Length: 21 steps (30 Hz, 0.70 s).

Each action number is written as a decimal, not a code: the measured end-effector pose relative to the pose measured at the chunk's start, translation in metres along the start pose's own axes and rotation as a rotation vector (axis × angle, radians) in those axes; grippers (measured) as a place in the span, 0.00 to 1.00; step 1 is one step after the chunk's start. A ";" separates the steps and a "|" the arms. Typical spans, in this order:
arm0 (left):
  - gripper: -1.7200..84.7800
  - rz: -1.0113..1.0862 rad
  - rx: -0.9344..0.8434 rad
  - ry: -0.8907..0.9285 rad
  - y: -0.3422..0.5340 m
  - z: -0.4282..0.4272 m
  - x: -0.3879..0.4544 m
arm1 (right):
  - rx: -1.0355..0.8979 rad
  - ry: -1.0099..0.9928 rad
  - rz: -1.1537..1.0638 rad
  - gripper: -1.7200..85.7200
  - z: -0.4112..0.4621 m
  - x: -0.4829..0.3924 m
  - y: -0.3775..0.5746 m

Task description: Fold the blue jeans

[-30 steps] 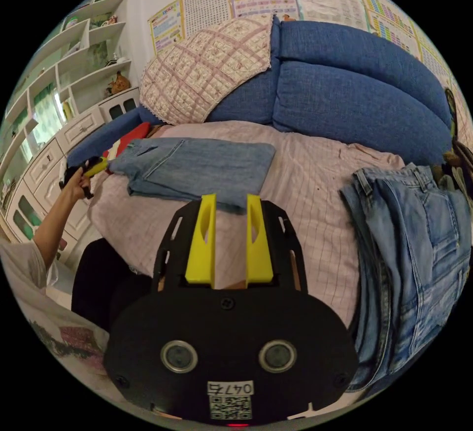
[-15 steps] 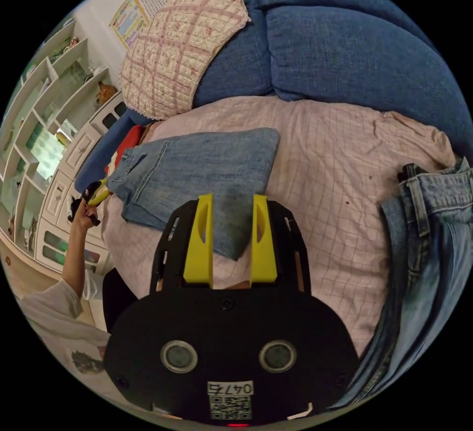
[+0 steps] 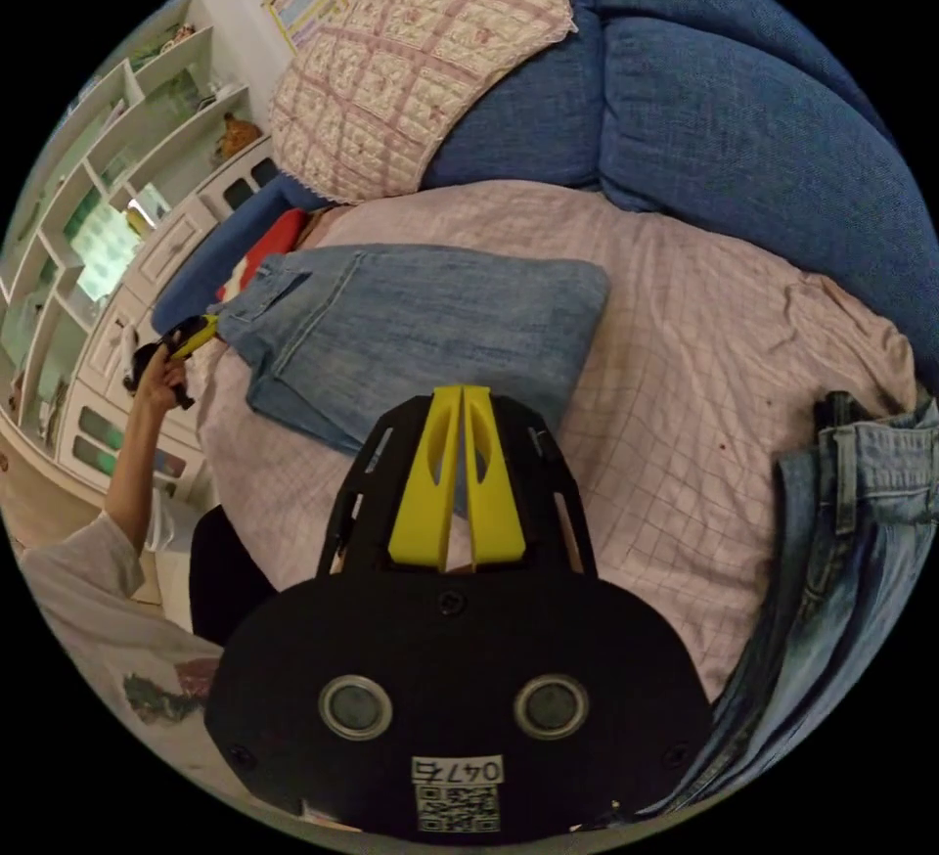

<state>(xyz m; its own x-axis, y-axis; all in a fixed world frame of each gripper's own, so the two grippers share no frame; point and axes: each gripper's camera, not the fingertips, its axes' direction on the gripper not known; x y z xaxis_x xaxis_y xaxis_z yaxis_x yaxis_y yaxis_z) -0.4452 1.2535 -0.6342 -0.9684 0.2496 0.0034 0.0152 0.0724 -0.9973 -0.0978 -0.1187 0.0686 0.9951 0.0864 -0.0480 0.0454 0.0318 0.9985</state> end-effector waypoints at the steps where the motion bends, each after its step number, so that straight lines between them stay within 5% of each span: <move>1: 0.09 -0.010 -0.017 -0.001 -0.001 -0.003 -0.001 | 0.021 0.046 0.004 0.02 -0.008 -0.003 -0.004; 7: 0.13 -0.055 -0.051 0.064 0.001 -0.014 -0.014 | 0.128 0.235 0.068 0.10 -0.051 0.000 -0.016; 21: 0.02 0.115 0.024 0.056 0.053 -0.032 -0.038 | 0.003 0.056 0.102 0.04 -0.079 -0.001 -0.079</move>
<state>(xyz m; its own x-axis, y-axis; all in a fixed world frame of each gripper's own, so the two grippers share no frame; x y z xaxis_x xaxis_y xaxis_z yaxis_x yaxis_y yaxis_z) -0.3997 1.2788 -0.6846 -0.9451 0.3085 -0.1081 0.1191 0.0168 -0.9927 -0.1094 -0.0427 -0.0123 0.9882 0.1444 0.0521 -0.0552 0.0176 0.9983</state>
